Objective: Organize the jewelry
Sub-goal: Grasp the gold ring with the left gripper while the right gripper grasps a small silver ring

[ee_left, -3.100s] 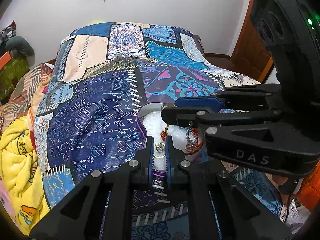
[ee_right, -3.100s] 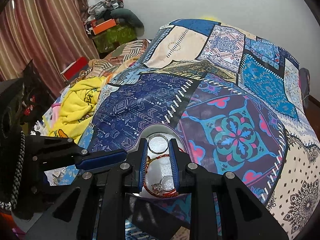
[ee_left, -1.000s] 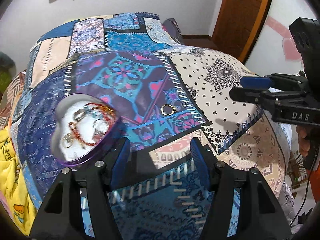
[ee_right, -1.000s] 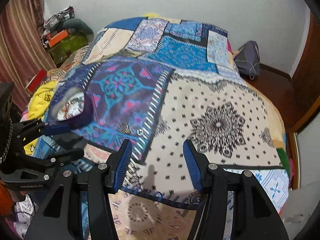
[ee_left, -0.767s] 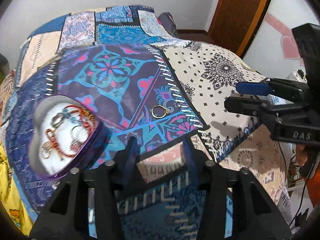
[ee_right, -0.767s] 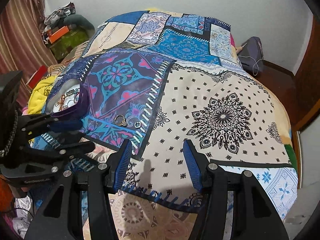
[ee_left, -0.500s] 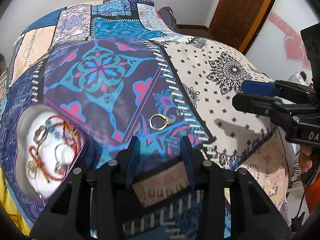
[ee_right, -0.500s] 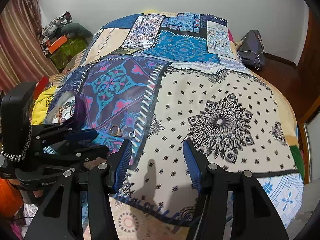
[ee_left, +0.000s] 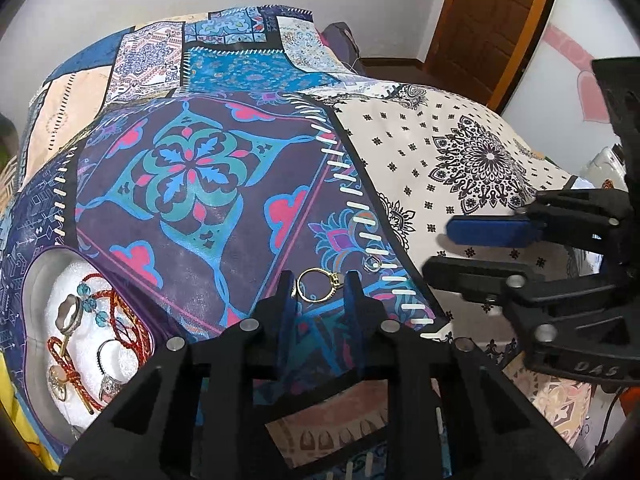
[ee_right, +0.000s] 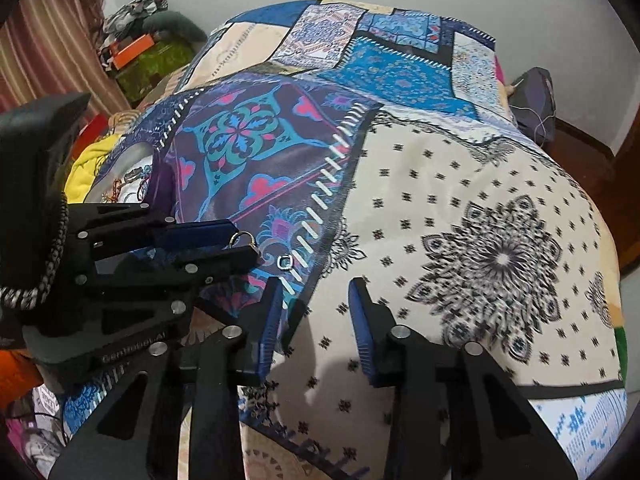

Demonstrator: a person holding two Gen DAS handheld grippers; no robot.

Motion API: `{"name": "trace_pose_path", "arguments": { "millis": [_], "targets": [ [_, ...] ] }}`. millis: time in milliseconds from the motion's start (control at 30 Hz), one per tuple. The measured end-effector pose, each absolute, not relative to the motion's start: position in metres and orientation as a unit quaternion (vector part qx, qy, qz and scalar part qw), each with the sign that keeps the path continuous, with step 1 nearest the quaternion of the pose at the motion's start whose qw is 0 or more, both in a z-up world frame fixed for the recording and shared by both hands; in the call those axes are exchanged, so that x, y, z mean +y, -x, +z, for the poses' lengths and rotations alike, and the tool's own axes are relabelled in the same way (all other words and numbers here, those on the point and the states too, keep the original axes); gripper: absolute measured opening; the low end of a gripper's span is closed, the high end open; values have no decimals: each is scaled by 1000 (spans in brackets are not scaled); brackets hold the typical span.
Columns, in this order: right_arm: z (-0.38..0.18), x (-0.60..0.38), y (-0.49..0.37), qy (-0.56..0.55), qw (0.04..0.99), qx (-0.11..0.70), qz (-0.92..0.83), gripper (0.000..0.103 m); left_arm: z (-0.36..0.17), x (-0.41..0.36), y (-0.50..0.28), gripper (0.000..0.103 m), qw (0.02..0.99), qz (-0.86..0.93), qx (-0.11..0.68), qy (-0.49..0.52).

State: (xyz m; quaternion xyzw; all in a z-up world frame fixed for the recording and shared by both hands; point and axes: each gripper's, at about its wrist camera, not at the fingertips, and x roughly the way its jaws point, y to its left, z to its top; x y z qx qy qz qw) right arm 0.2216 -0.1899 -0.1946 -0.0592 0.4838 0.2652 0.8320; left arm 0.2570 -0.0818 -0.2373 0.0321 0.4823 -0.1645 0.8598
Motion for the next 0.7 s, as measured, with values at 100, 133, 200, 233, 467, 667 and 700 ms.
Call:
{"name": "trace_pose_path", "arguments": {
  "millis": [100, 133, 200, 233, 467, 667, 700],
  "targets": [
    [-197, -182, -224, 64, 827, 488, 273, 27, -236, -78, -257, 23, 859, -165, 484, -21],
    [-198, -178, -225, 69, 825, 490, 273, 25, -234, -76, -256, 23, 859, -163, 484, -17],
    [-200, -171, -226, 77, 823, 491, 275, 23, -231, -71, -254, 23, 862, -162, 480, -14],
    [-202, -168, -227, 82, 821, 492, 277, 22, -228, -69, -253, 23, 864, -161, 476, -13],
    [-211, -155, -228, 110, 822, 489, 270, 13, -215, -58, -245, 23, 873, -154, 462, -19],
    [-211, -149, -223, 135, 828, 478, 262, 9, -213, -50, -241, 23, 873, -148, 464, -5],
    [-211, -150, -222, 131, 827, 479, 262, 9, -212, -49, -239, 23, 874, -147, 463, -4]
  ]
}}
